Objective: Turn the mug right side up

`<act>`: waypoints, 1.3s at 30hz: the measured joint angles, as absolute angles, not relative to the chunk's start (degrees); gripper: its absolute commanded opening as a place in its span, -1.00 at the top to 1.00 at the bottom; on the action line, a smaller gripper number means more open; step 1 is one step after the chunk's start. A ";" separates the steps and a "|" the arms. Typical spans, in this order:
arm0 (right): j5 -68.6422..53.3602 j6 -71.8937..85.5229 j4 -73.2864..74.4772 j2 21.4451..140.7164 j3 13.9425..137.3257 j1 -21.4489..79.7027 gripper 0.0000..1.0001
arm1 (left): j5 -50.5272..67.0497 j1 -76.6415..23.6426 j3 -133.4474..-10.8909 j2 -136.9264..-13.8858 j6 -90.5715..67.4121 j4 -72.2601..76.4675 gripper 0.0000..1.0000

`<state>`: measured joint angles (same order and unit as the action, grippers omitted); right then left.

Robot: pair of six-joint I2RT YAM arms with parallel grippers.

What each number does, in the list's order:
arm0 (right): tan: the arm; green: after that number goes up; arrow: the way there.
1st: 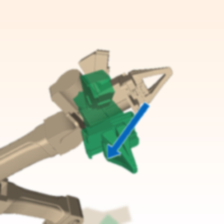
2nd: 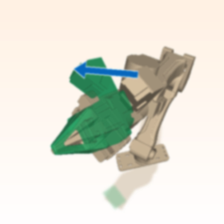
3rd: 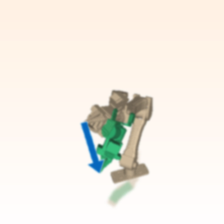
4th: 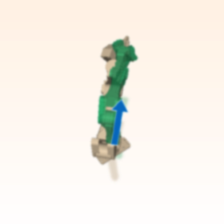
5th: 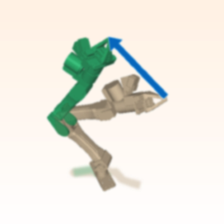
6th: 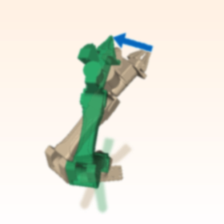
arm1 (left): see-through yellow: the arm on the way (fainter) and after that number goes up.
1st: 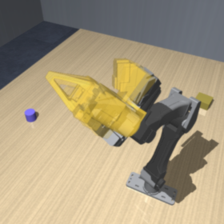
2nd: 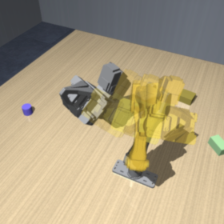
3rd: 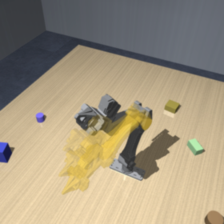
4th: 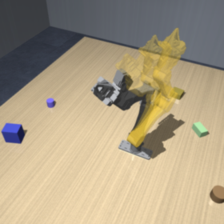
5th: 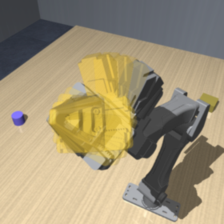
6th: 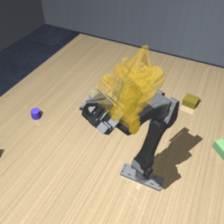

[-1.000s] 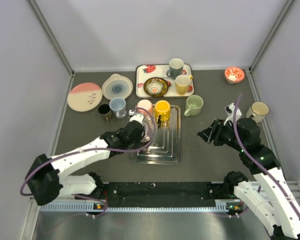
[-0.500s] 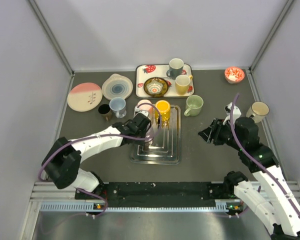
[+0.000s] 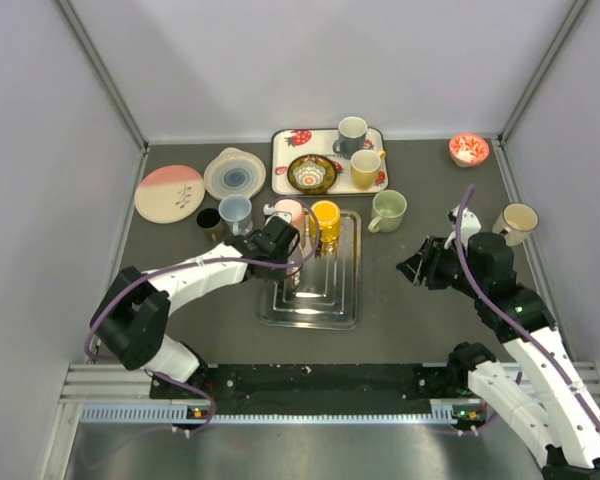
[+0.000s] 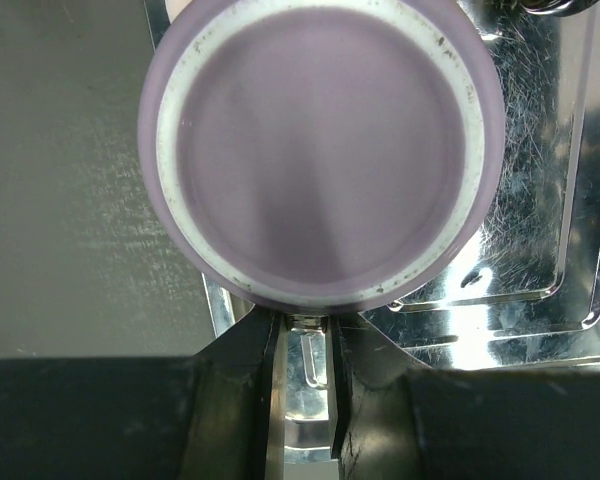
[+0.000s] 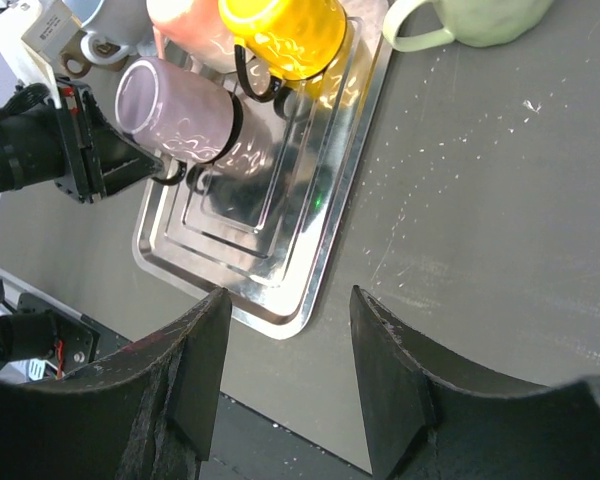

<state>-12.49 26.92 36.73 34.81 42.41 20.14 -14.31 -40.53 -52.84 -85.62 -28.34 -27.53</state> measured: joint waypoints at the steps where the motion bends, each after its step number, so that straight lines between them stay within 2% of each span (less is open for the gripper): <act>1: -12.40 26.87 36.73 34.96 42.41 20.14 -0.04 | -14.35 -40.40 -52.84 -85.62 -28.29 -27.53 0.69; 3: -12.19 26.68 36.77 35.07 42.41 20.14 -0.04 | -14.37 -40.25 -52.84 -85.62 -28.16 -27.57 0.48; 4: -12.08 26.63 36.80 35.11 42.41 20.14 -0.04 | -14.37 -40.25 -52.84 -85.62 -28.12 -27.59 0.29; 7: -11.99 26.57 36.86 35.42 42.41 20.14 -0.07 | -14.41 -40.16 -53.04 -85.62 -27.83 -28.40 0.07; 10: -11.53 26.57 36.93 35.64 42.44 20.14 -0.14 | -14.28 -39.92 -53.06 -85.47 -28.05 -29.47 -0.05; 15: -6.83 26.94 38.37 36.51 42.50 20.14 -0.26 | -13.06 -39.97 -52.64 -80.47 -28.67 -31.18 -0.14; 21: 2.09 28.10 40.99 41.85 44.47 20.14 -0.26 | -11.35 -42.61 -50.09 -67.44 -29.89 -30.20 -0.13; 29: 8.19 31.55 39.92 59.61 52.34 24.69 -0.32 | -12.78 -49.60 -43.90 -58.61 -33.15 -24.91 -0.13; 39: 14.35 38.19 36.62 82.81 64.90 26.63 -0.38 | -16.80 -50.35 -36.21 -52.31 -39.31 -23.38 -0.17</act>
<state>14.35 38.20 36.62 82.81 64.90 26.63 -16.80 -50.35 -36.21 -52.31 -39.31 -23.38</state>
